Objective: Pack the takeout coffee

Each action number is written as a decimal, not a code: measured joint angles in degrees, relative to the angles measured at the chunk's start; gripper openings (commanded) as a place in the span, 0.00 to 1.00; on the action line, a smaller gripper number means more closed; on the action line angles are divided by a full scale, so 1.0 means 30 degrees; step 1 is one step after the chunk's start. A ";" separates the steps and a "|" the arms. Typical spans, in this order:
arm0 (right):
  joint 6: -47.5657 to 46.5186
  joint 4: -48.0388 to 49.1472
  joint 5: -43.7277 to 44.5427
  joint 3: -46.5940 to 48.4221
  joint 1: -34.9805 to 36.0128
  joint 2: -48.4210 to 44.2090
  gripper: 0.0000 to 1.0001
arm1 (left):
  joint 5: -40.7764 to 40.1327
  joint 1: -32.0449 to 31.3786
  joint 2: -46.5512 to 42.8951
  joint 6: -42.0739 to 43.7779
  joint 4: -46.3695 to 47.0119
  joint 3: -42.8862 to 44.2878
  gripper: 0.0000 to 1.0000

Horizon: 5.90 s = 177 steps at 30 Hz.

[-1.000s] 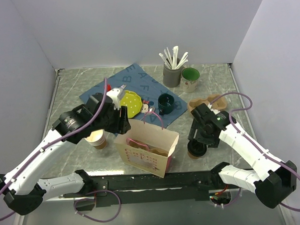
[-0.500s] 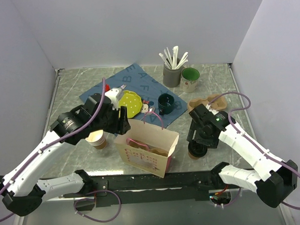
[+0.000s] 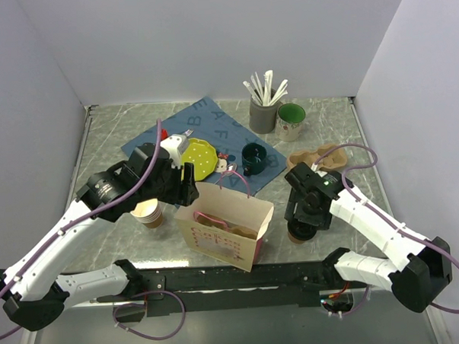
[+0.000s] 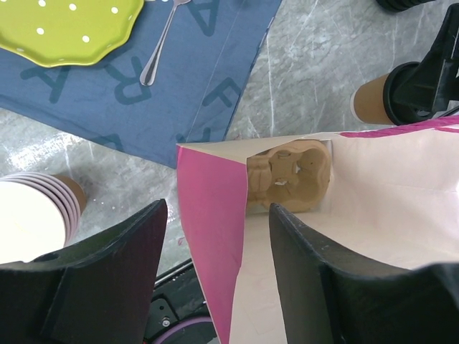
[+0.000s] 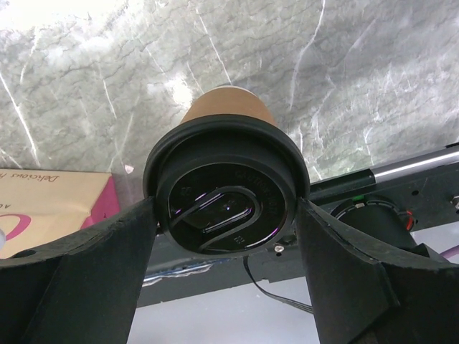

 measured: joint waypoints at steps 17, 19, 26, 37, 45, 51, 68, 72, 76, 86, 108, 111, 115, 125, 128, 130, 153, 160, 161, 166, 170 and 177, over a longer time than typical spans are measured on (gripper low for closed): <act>-0.1450 0.0058 0.0474 0.0350 0.0095 0.0459 0.58 | -0.0597 0.0000 0.0022 0.0306 -0.0350 0.0408 0.67; -0.2550 -0.0656 0.0758 0.1610 0.0102 0.0663 0.58 | -0.0627 0.0000 0.0029 0.0328 -0.0364 0.0707 0.67; -0.6499 -0.1537 0.0481 0.9617 0.0102 0.0758 0.55 | -0.0634 0.0000 0.0335 0.0328 -0.0430 0.1341 0.64; -1.1074 -0.2499 -0.5042 2.1114 0.0546 0.1894 0.54 | -0.1654 0.0000 0.1078 0.0000 -0.0867 0.1399 0.61; -1.1832 0.0051 -0.9253 2.1216 0.3912 0.1239 0.53 | -0.1202 0.0000 0.1610 -0.0510 -0.1049 0.1523 0.58; -1.1715 0.1457 -1.0331 1.9868 0.5982 0.1056 0.52 | -0.0831 0.0000 0.1588 -0.0685 -0.1129 0.1523 0.41; -1.1832 -0.2769 -0.3920 1.9540 0.9726 0.5275 0.47 | 0.1355 0.0000 0.1464 -0.2412 0.0437 0.1523 0.01; -1.2560 -0.3169 -0.1770 1.9773 0.9726 0.5399 0.48 | 0.1698 0.0000 0.1654 -0.3504 0.1719 0.1545 0.01; -1.3508 -0.3155 -0.0270 2.0181 0.9712 0.5319 0.48 | 0.1676 0.0000 0.2499 -0.4080 0.2659 0.2025 0.01; -1.4338 -0.3249 0.0022 1.6611 0.9712 0.4357 0.48 | 0.2157 0.0000 -0.0029 -0.4605 0.6921 -0.2127 0.01; -1.5271 -0.2149 -0.1217 1.3260 1.0193 0.2040 0.46 | 0.1974 -0.0051 0.0423 -0.2433 0.4146 -0.0714 0.58; -1.5103 -0.2171 -0.1158 1.3260 1.0382 0.2084 0.46 | 0.1647 -0.0051 0.0852 -0.1982 0.4182 -0.0627 0.55; -1.4899 -0.2178 -0.1020 1.3260 1.0615 0.2375 0.46 | 0.0889 -0.0051 0.2412 -0.1260 0.4262 0.0182 0.29; -1.5766 -0.2018 0.0911 1.3384 1.0462 0.2499 0.46 | 0.1282 -0.0058 0.3701 -0.0321 0.5537 0.0823 0.01; -1.6575 -0.1938 0.1443 1.3806 1.0222 0.2572 0.46 | 0.1574 -0.0095 0.3162 -0.0379 0.7147 0.0692 0.01; -1.6917 -0.1719 0.1647 1.3843 1.0163 0.2550 0.46 | 0.1778 -0.0219 0.1923 -0.0437 0.9202 -0.0605 0.01; -1.7012 0.2637 0.4226 0.8218 1.3078 0.0984 0.45 | 0.3155 -0.0627 -0.3249 -0.1355 1.1752 -0.7868 0.47; -1.6815 0.2936 0.5807 0.8138 1.4200 0.1297 0.45 | 0.2973 -0.0627 -0.3599 -0.1370 1.0171 -0.7104 0.46; -1.6946 0.2973 0.5974 0.8072 1.4331 0.1297 0.45 | 0.2973 -0.0627 -0.3592 -0.1370 1.0040 -0.7009 0.47; -1.7697 0.3308 0.6645 0.7300 1.5067 0.1202 0.44 | 0.2943 -0.0648 -0.3410 -0.1392 0.9668 -0.6870 0.49; -1.8112 0.3432 0.6834 0.6572 1.5562 0.1020 0.44 | 0.2747 -0.0663 -0.3402 -0.1370 0.9296 -0.6870 0.52; -1.8498 0.3570 0.7096 0.6368 1.5737 0.0969 0.44 | 0.2557 -0.0670 -0.3337 -0.1319 0.9209 -0.6870 0.16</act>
